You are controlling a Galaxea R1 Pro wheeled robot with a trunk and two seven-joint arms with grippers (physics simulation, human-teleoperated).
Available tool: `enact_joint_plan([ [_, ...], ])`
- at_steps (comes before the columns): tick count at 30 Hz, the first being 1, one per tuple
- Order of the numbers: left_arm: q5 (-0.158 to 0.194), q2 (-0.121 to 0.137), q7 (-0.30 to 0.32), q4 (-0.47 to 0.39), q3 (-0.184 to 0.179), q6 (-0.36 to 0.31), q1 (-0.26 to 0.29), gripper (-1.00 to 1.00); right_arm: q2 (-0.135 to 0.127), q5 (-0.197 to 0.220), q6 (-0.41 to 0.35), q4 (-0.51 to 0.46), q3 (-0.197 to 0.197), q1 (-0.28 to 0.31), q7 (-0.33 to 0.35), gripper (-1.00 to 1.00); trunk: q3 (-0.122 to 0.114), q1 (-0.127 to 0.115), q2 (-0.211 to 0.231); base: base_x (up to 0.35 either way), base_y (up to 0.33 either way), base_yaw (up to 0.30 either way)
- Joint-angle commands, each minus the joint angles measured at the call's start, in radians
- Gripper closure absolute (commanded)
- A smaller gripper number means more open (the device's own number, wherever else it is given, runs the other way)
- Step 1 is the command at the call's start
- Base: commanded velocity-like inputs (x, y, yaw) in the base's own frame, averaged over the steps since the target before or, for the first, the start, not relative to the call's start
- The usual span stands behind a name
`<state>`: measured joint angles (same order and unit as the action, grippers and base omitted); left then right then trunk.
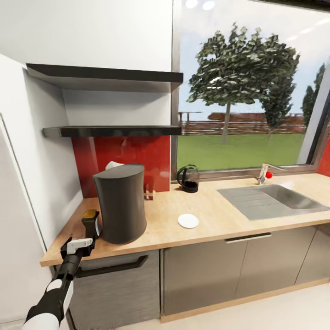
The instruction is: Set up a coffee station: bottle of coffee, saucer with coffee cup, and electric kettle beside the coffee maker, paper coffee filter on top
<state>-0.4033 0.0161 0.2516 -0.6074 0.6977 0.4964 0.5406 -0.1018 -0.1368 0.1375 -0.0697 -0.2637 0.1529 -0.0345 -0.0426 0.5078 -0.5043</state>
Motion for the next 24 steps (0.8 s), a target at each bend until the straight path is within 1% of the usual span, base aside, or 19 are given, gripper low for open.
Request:
enact_joint_plan([
  [1, -0.006, -0.001, 0.01, 0.001, 0.008, 0.006, -0.007, -1.0, 0.0, -0.01, 0.004, 0.001, -0.008, 0.001, -0.002, -1.0, 0.0, 0.0, -0.001, -0.301, -0.101, 0.0],
  [2, -0.006, -0.002, 0.011, 0.001, 0.008, 0.007, -0.013, -1.0, 0.0, -0.01, 0.004, 0.001, -0.008, 0.001, -0.002, -1.0, 0.0, 0.0, -0.001, -0.297, -0.1, 0.0],
  [4, -0.003, -0.003, 0.016, 0.001, 0.008, 0.027, -0.051, -1.0, 0.002, -0.01, 0.004, 0.0, -0.008, 0.001, -0.003, -1.0, 0.0, 0.0, -0.001, -0.279, -0.094, 0.0],
  [8, 0.002, -0.006, 0.019, 0.013, 0.007, 0.138, -0.125, -1.0, 0.004, -0.009, 0.006, -0.001, -0.01, 0.001, -0.006, -1.0, 0.0, 0.0, -0.001, -0.15, -0.049, 0.0],
  [9, 0.002, -0.006, 0.019, 0.014, 0.007, 0.148, -0.134, -1.0, 0.005, -0.009, 0.006, -0.002, -0.011, 0.001, -0.006, -1.0, 0.0, 0.0, -0.001, -0.057, -0.018, 0.0],
  [11, 0.003, -0.006, 0.02, 0.016, 0.006, 0.174, -0.174, -1.0, 0.006, -0.008, 0.007, -0.003, -0.012, 0.001, -0.007, -1.0, 0.0, 0.0, -0.001, -0.03, -0.01, 0.0],
  [13, 0.003, -0.007, 0.021, 0.017, 0.006, 0.186, -0.218, -1.0, 0.009, -0.007, 0.009, -0.004, -0.012, 0.001, -0.007, -1.0, 0.0, 0.0, -0.001, -0.012, -0.004, 0.0],
  [15, 0.003, -0.006, 0.023, 0.017, 0.008, 0.194, -0.306, -1.0, 0.012, -0.005, 0.011, -0.006, -0.012, 0.001, -0.007, -1.0, 0.0, 0.0, -0.001, -0.003, -0.001, 0.0],
  [20, 0.002, -0.005, 0.022, 0.018, 0.01, 0.195, -0.397, -1.0, 0.012, -0.004, 0.011, -0.006, -0.013, 0.001, -0.007, -1.0, 0.0, 0.0, -0.001, 0.0, 0.0, 0.0],
  [21, 0.002, -0.004, 0.022, 0.018, 0.011, 0.194, -0.441, -1.0, 0.013, -0.004, 0.011, -0.006, -0.014, 0.001, -0.006, -1.0, 0.0, 0.0, -0.001, 0.0, 0.0, 0.0],
  [22, 0.002, -0.003, 0.022, 0.018, 0.011, 0.194, -0.453, -1.0, 0.013, -0.004, 0.011, -0.006, -0.014, 0.001, -0.006, -1.0, 0.0, 0.0, -0.001, 0.0, 0.0, 0.0],
  [23, 0.003, -0.001, 0.021, 0.018, 0.012, 0.194, -0.477, -1.0, 0.013, -0.004, 0.011, -0.006, -0.013, 0.001, -0.005, -1.0, 0.0, 0.0, -0.001, 0.0, 0.0, 0.0],
  [24, 0.002, 0.004, 0.018, 0.018, 0.015, 0.192, -0.523, -1.0, 0.013, -0.004, 0.011, -0.006, -0.013, 0.001, -0.004, -1.0, 0.0, 0.0, -0.001, 0.0, 0.0, 0.0],
])
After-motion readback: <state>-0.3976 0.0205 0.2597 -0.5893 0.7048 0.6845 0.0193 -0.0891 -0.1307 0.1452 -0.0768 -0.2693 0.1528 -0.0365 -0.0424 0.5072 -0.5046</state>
